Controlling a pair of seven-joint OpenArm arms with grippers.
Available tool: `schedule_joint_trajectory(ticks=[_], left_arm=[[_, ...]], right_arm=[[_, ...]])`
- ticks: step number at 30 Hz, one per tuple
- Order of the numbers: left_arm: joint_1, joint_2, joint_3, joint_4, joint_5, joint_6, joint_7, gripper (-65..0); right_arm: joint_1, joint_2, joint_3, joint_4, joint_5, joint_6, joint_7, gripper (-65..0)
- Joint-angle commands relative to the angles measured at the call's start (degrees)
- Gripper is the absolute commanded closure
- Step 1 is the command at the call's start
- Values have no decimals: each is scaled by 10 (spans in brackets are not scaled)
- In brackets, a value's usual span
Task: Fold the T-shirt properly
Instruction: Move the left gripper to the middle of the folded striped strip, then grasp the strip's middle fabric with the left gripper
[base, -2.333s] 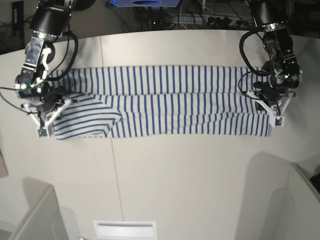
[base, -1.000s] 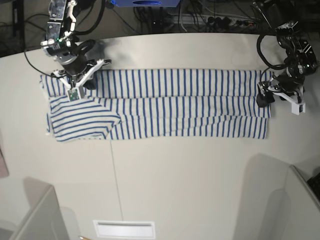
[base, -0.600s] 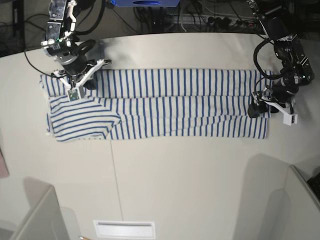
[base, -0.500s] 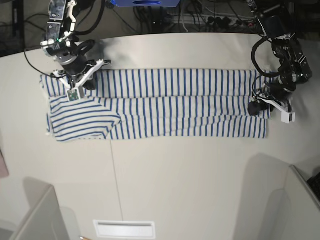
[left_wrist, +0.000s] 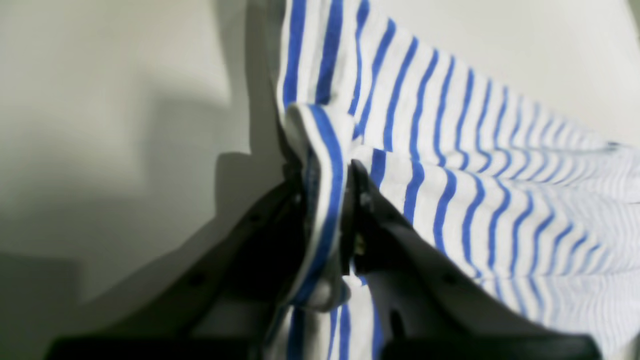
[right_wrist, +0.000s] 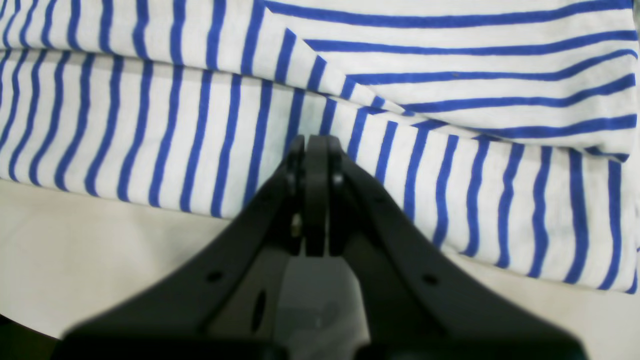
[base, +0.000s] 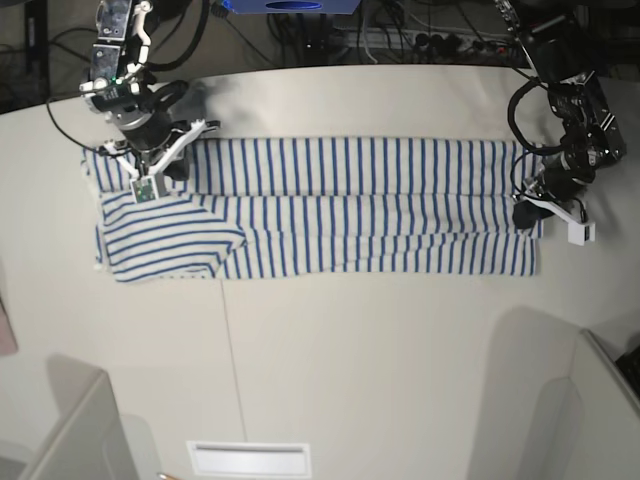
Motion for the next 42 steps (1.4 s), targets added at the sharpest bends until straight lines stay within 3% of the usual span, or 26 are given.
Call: schedule_joint_trajectory(ticks=[1,9,16,19,25,29,33,42], left_arm=[[9,-15,-15,31,9,6,2,0],[74,-5,-13,242,10,9,6,0],[118,11,79,332,10,11,6,0],[129,34,123,359,10,38,6,0],[122,66,210,375,10,101,6,0],[116,70,275,372,10,138,3,0],[107,82,308,362,10,143,2,0],[71,125,313,320,11,143,4,0]], right_arm=[[1,3,2,11,6,0,13,0],[7,3,2,11,6,0,10,0],[15,3,2,11,6,0,9,0],[14,3,2,11,6,0,9,0],[16,3,2,11,6,0,9,0],[16,3,2,11,6,0,8,0],[16,3,2,11,6,0,8,0],[16,3,2,11,6,0,8,0]])
